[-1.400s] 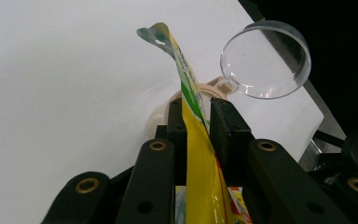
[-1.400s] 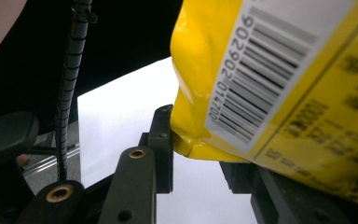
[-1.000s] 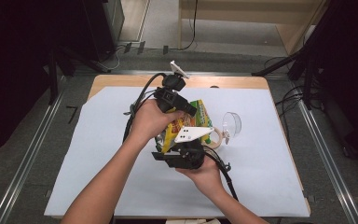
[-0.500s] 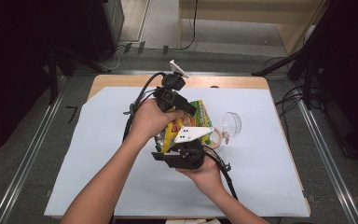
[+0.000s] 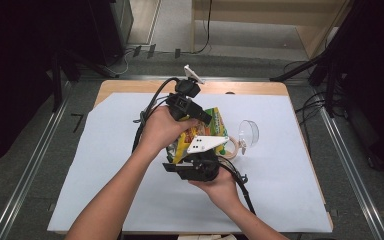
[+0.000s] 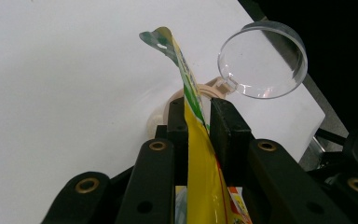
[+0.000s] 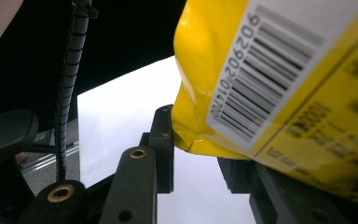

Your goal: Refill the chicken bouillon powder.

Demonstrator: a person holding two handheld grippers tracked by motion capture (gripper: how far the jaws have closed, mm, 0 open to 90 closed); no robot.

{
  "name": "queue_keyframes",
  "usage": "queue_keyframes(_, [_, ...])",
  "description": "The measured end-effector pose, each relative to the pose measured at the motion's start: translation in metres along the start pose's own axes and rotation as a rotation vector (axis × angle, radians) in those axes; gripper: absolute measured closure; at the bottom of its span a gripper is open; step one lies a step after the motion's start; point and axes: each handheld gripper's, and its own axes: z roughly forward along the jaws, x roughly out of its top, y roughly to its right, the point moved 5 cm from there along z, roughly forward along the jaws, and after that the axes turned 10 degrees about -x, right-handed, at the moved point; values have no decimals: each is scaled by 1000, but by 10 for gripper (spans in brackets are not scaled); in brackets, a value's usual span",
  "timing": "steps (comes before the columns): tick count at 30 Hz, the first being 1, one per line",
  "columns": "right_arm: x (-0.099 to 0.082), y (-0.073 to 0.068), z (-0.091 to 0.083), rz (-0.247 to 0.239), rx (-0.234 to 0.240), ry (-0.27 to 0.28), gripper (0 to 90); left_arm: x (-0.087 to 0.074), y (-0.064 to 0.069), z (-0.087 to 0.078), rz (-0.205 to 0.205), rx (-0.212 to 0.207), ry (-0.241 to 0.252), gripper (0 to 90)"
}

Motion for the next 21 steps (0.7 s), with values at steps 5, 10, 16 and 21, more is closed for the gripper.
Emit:
queue_keyframes(5, [0,0,0,0,2,0,707,-1,-2,0,-5,-5,0,786])
queue_keyframes(10, [-1,0,1,-6,1,0,707,-1,-3,0,-2,-5,1,786])
queue_keyframes(16, [-1,-1,1,-4,3,0,708,-2,-1,0,-3,-6,3,786])
queue_keyframes(21, [-2,-1,1,-5,2,1,708,-2,-1,0,-3,-5,3,785])
